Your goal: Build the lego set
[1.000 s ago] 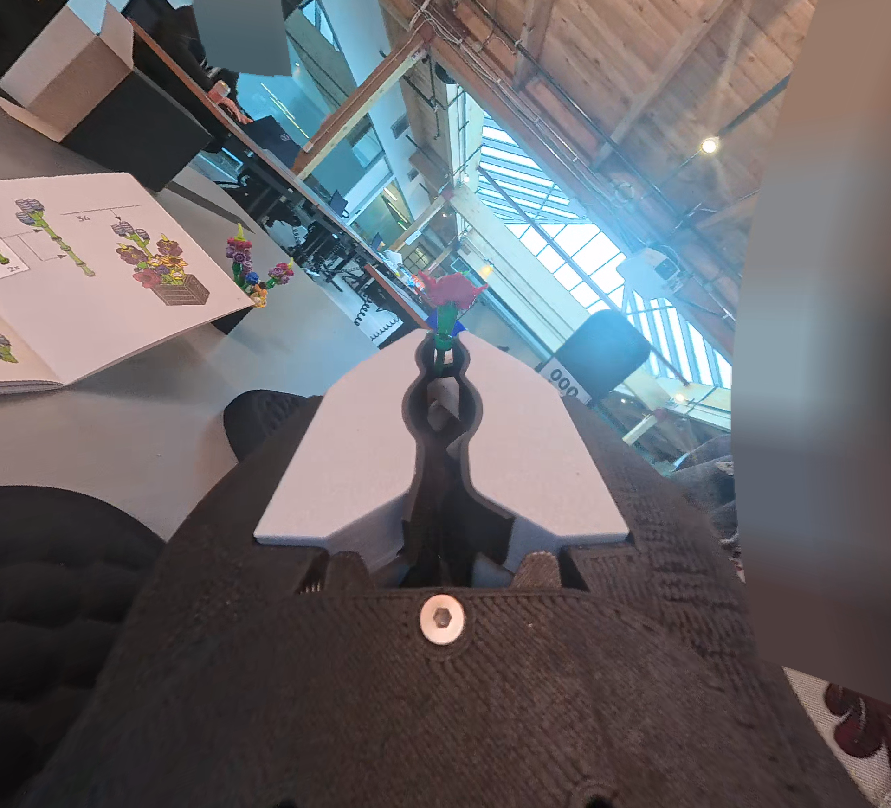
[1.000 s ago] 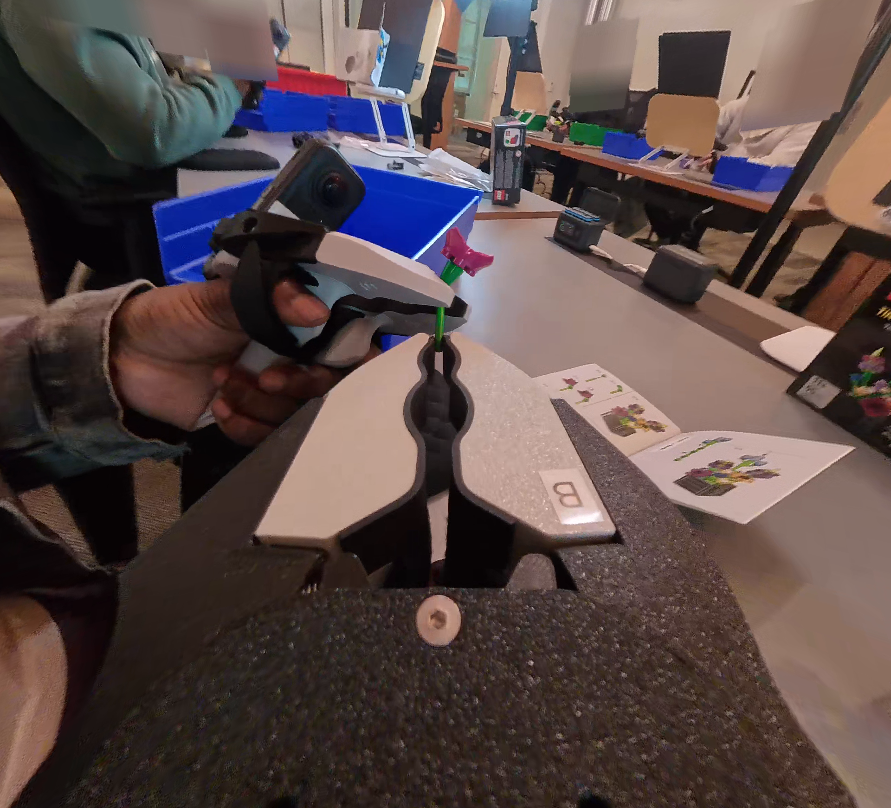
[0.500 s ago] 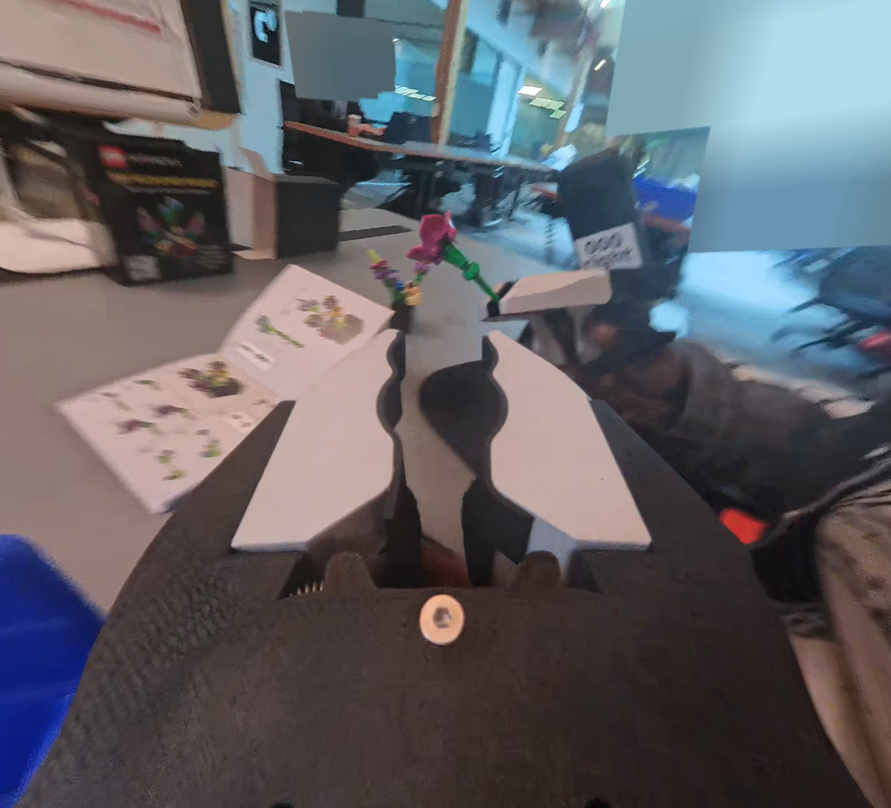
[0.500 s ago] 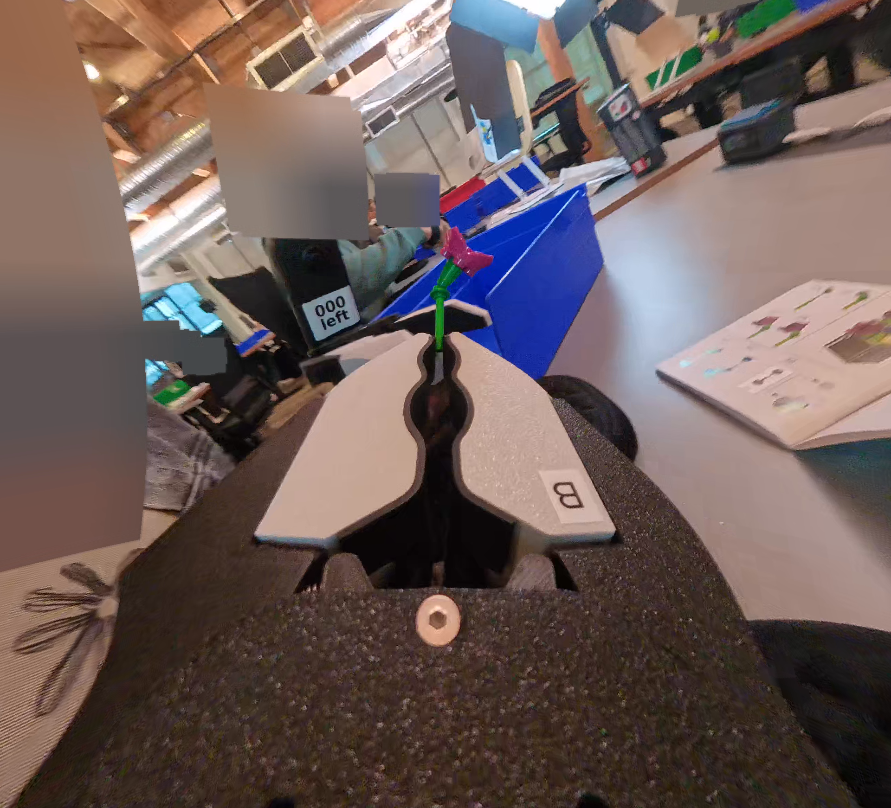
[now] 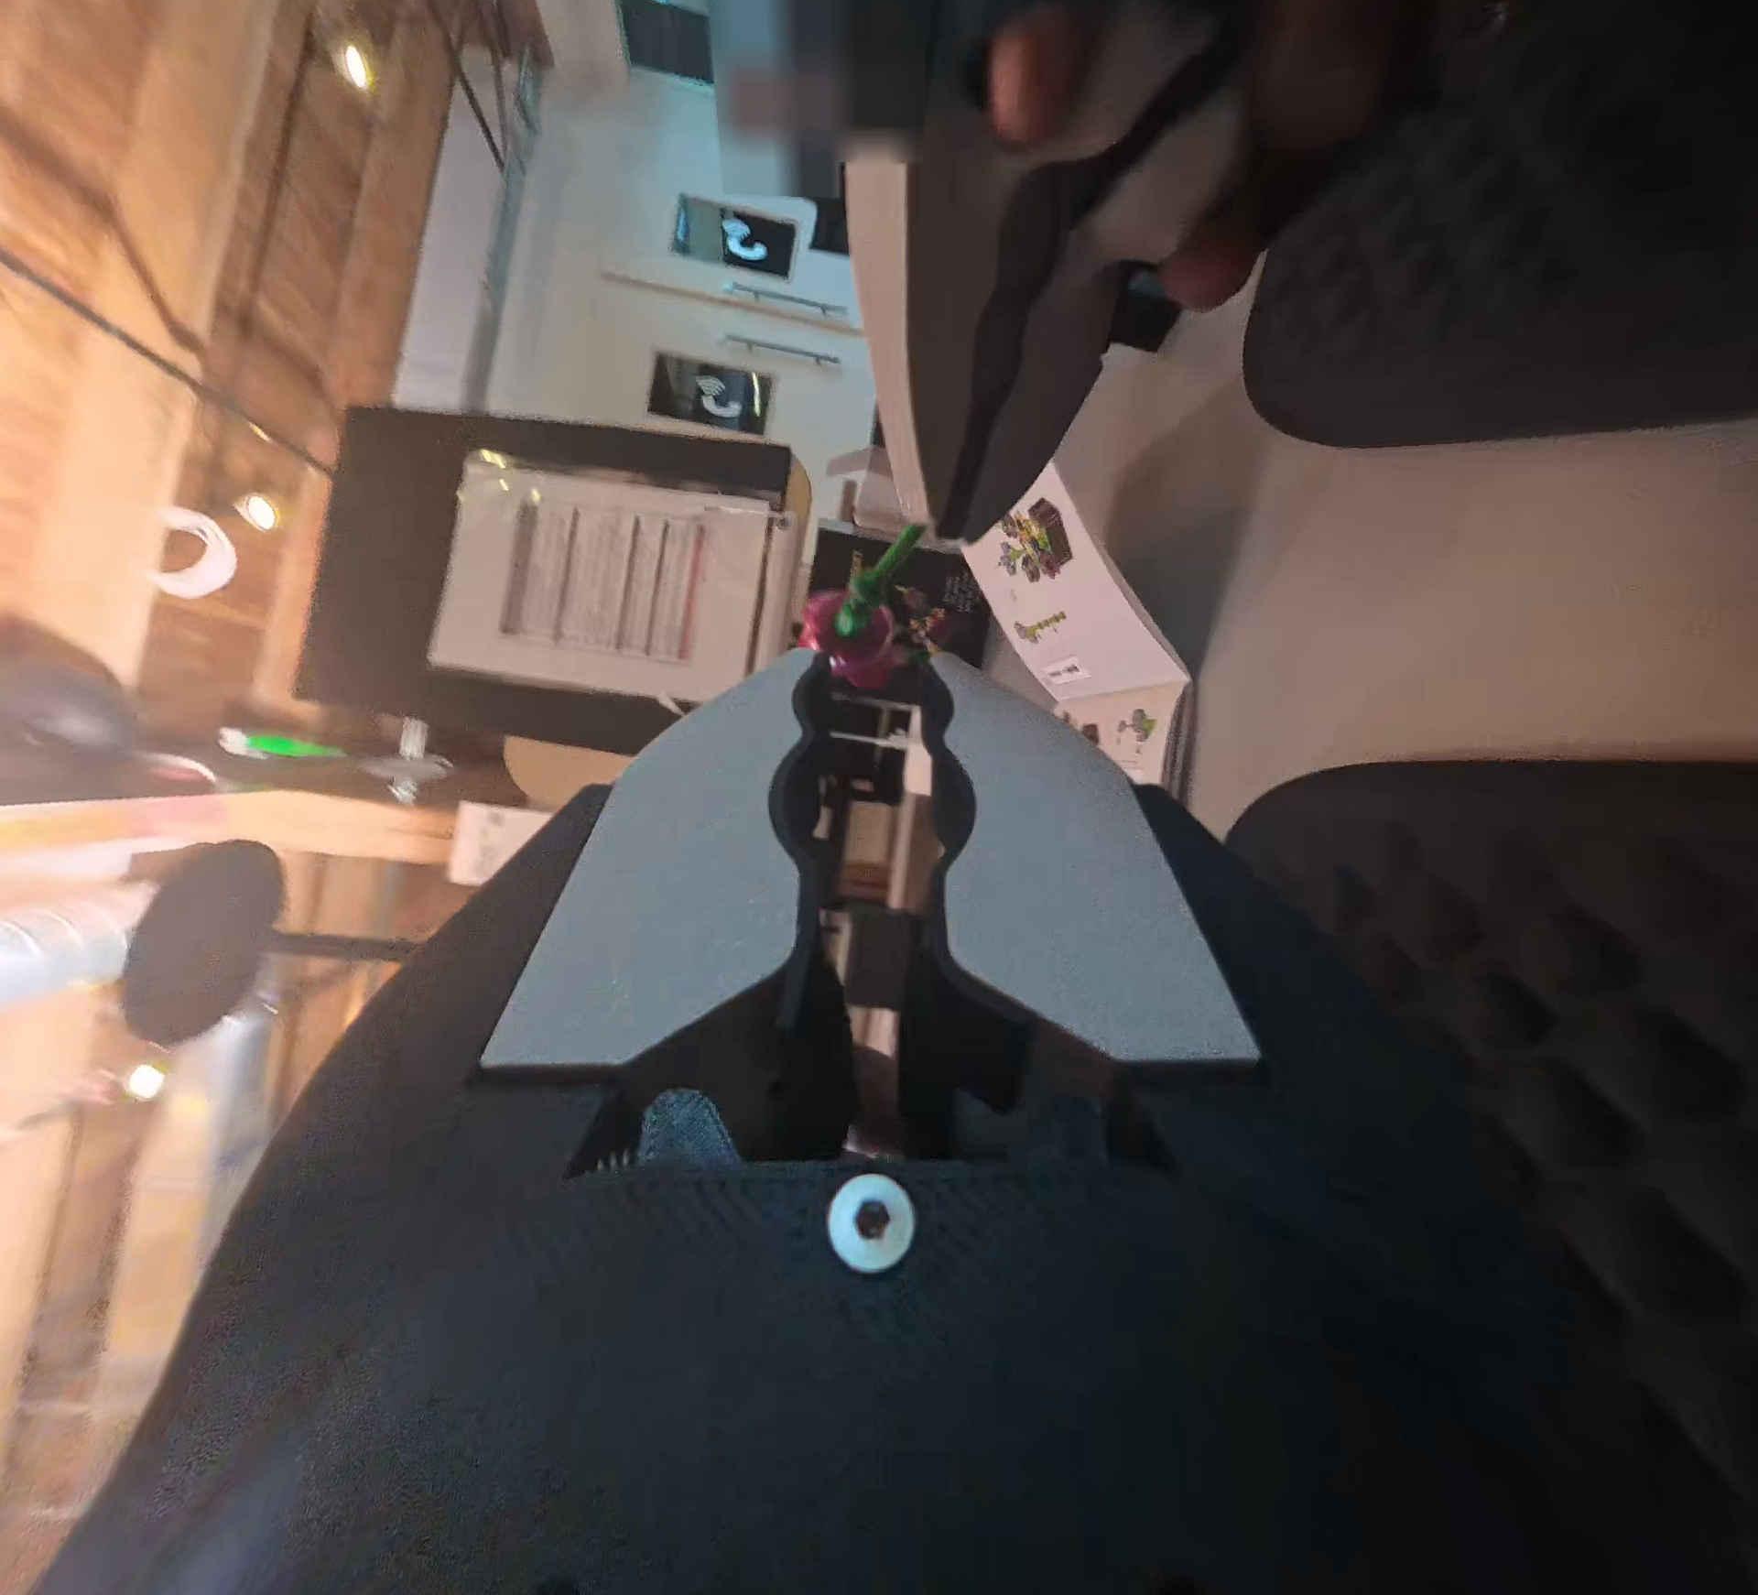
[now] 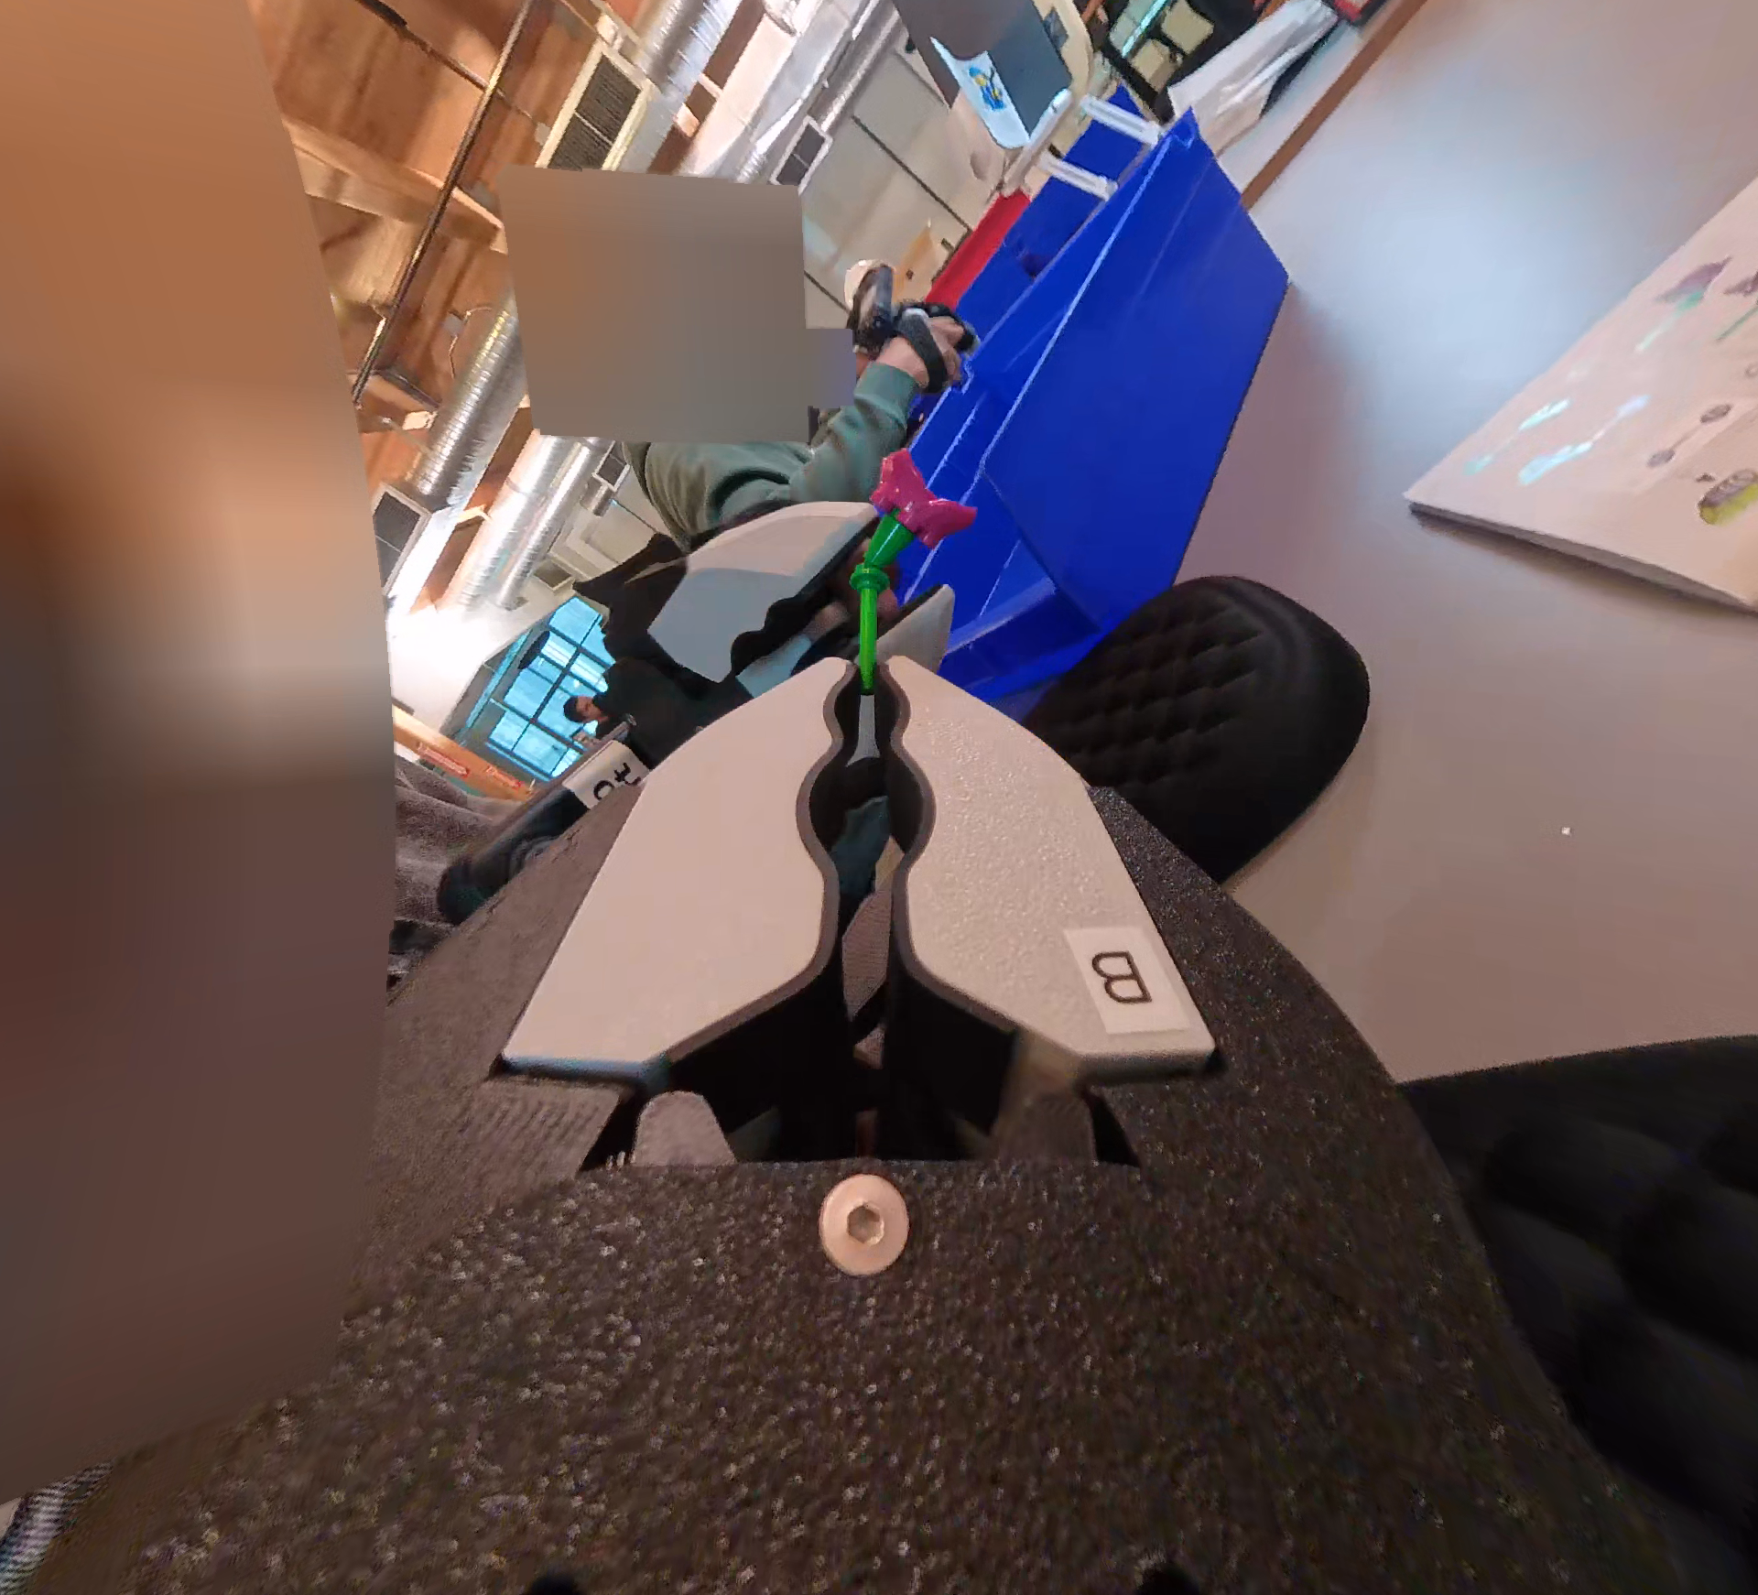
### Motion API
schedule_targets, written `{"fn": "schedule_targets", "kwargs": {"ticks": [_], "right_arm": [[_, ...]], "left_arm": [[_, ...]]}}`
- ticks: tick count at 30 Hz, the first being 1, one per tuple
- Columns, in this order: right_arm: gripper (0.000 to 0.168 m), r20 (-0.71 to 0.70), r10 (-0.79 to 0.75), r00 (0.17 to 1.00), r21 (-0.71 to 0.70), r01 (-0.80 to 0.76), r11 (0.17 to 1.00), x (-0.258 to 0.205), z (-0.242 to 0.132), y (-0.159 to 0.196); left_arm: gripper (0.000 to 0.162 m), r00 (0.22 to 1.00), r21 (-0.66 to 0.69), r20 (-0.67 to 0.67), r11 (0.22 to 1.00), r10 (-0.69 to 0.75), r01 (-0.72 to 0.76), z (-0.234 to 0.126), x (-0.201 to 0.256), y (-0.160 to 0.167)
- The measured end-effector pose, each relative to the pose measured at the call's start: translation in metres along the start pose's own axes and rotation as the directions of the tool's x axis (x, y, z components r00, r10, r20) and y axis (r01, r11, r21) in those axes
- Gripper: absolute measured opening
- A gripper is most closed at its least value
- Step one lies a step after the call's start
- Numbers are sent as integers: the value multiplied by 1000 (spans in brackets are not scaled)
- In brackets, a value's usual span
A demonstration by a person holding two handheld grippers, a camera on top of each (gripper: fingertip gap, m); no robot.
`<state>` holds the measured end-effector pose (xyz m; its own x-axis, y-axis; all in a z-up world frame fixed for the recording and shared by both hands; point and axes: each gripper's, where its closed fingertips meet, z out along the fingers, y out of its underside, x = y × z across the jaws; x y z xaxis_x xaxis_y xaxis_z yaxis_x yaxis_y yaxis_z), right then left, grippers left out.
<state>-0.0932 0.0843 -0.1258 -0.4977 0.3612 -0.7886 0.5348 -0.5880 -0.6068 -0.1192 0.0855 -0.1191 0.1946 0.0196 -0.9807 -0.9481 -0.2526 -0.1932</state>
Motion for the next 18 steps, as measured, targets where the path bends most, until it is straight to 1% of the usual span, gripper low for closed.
{"fn": "schedule_targets", "kwargs": {"ticks": [1, 2, 3, 4, 5, 6, 7, 8, 9, 10, 11, 12, 13, 14, 15, 18], "right_arm": [[3, -9, 10, 1000, -6, -10, 1000, 2, -1, 0], [3, -20, 11, 1000, -2, -12, 1000, 5, -3, -1], [3, -29, -2, 1000, 13, 2, 1000, 6, -5, -4], [3, -40, -36, 999, 38, 38, 999, 5, -8, -9], [3, -59, -94, 994, 61, 98, 993, 5, -11, -15], [3, -91, -171, 981, 73, 178, 981, 4, -13, -19], [3, -122, -263, 957, 75, 273, 959, 2, -14, -22], [3, -147, -357, 922, 76, 370, 926, -1, -15, -25], [3, -160, -438, 885, 83, 454, 887, -7, -14, -27], [3, -159, -494, 855, 101, 512, 853, -14, -13, -29], [3, -150, -524, 839, 128, 542, 831, -20, -11, -31], [3, -136, -532, 835, 161, 549, 820, -25, -9, -32], [3, -124, -529, 840, 186, 543, 819, -28, -7, -33], [3, -111, -523, 845, 198, 534, 822, -29, -4, -33], [3, -100, -519, 849, 197, 528, 826, -28, -2, -31], [3, -87, -531, 843, 192, 538, 821, -28, 3, -27]], "left_arm": [[18, 1000, 14, 14, 1000, 26, -27, 1, -1, -3], [18, 1000, 13, 29, 1000, 9, -9, 3, -4, -3], [19, 998, 7, 24, 998, -57, 57, 5, -4, -1], [19, 985, 3, 10, 985, -172, 172, 7, -3, 2], [20, 944, 5, -10, 944, -331, 331, 8, -2, 3], [20, 859, 11, -36, 859, -511, 512, 9, -1, 2], [21, 720, 30, -66, 720, -691, 693, 9, -3, 0], [17, 526, 58, -119, 523, -842, 850, 8, -8, -5], [16, 306, 78, -207, 296, -929, 952, 6, -13, -14], [16, 100, 74, -300, 81, -949, 994, 5, -18, -22], [17, -61, 55, -360, -86, -931, 995, 4, -23, -26], [17, -159, 50, -406, -195, -900, 979, 4, -28, -30], [16, -213, 58, -442, -264, -872, 963, 3, -32, -33], [16, -244, 66, -455, -306, -856, 950, 4, -35, -36], [17, -264, 67, -460, -329, -848, 942, 5, -36, -37], [20, -281, 32, -479, -336, -832, 941, 8, -32, -44]]}}
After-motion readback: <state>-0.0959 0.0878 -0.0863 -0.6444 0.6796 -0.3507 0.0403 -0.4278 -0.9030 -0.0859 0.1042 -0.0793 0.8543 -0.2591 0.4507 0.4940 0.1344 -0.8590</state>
